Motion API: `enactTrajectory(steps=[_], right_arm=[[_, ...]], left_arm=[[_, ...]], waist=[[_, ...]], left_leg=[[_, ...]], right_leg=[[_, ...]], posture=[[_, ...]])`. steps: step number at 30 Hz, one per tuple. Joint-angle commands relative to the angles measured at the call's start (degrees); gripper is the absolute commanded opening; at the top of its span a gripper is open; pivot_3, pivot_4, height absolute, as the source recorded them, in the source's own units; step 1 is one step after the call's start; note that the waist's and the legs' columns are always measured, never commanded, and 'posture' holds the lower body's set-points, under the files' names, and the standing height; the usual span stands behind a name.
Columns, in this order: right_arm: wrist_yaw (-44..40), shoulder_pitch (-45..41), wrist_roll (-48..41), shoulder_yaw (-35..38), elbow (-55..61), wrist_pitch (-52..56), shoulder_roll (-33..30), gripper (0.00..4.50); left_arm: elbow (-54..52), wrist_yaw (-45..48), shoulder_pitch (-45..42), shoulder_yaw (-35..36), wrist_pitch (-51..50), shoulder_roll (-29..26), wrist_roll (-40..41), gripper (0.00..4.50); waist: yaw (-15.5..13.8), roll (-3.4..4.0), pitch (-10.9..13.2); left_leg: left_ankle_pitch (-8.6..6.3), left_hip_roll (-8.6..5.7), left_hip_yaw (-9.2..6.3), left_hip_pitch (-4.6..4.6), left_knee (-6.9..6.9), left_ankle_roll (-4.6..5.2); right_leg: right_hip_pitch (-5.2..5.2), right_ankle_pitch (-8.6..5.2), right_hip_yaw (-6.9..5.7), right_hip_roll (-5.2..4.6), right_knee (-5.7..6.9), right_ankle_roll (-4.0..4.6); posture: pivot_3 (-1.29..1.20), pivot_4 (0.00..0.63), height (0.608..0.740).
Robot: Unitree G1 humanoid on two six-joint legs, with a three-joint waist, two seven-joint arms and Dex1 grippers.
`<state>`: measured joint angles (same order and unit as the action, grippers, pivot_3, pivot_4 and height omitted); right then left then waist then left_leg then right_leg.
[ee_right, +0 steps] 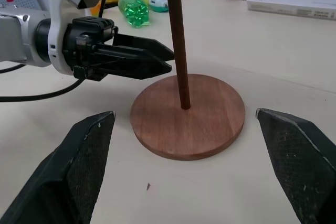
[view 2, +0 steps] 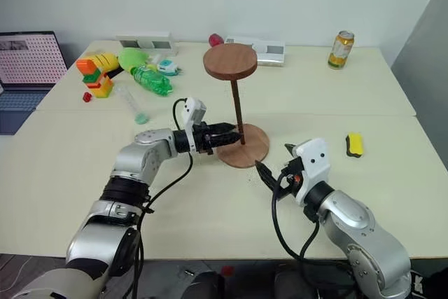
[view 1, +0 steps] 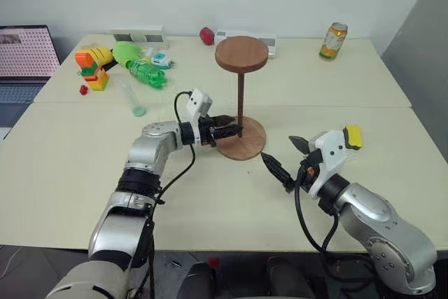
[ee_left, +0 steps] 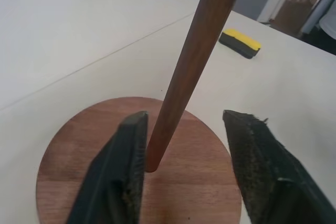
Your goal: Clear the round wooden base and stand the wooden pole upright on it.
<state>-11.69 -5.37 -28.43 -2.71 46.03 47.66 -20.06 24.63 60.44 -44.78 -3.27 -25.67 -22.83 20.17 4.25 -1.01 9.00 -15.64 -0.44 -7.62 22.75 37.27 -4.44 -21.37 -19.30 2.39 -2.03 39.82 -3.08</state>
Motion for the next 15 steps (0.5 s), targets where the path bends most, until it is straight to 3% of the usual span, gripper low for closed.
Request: enactTrajectory(steps=[1,3,6,10,15], right_arm=[[-2.2,-0.7,-1.4,2.2,0.3,-0.7,-1.3,4.5],[-4.1,-0.7,-2.3,3.5,-0.1,-0.4,-2.9,4.5],[-13.6,0.1,-5.3,7.2,-1.1,0.0,-12.0,4.5],[-25.4,-2.2,-8.7,11.1,-6.6,-0.8,-23.2,4.5],[-29.4,-4.3,-7.5,12.0,-13.5,-3.8,-26.2,4.5]], left_arm=[[-6.0,2.0,1.2,0.6,-2.4,-3.1,1.0,3.5],[-7.8,3.4,1.9,0.6,-3.6,-5.8,0.8,4.0],[-9.8,11.1,1.6,-0.8,-6.0,-14.7,0.1,4.48],[-8.6,16.0,0.2,-3.0,-2.4,-24.5,-4.3,4.48],[-7.9,16.3,0.1,-0.7,-2.0,-27.4,-4.1,4.48]], waist=[[-0.1,0.0,0.0],[0.0,0.01,0.0],[0.2,0.06,0.1],[0.2,0.09,0.1],[-0.1,0.08,0.1]], left_leg=[[0.0,0.01,0.01,-0.01,0.0,0.0],[0.0,0.0,0.03,-0.05,-0.01,0.0],[-0.07,0.01,0.06,-0.08,-0.02,0.16],[-0.1,0.0,0.1,-0.16,-0.12,0.23],[-0.09,0.02,0.09,-0.17,-0.08,0.27]], right_leg=[[0.0,0.0,0.0,0.0,0.0,0.0],[0.01,0.0,0.06,0.0,0.03,0.0],[0.0,0.0,0.08,0.04,0.08,0.0],[0.05,-0.02,0.07,0.05,0.03,0.02],[0.14,-0.03,0.01,0.03,0.03,0.03]], posture=[[0.0,0.15,0.74],[0.0,0.15,0.74],[0.0,0.15,0.74],[0.0,0.15,0.74],[0.0,0.15,0.74]])
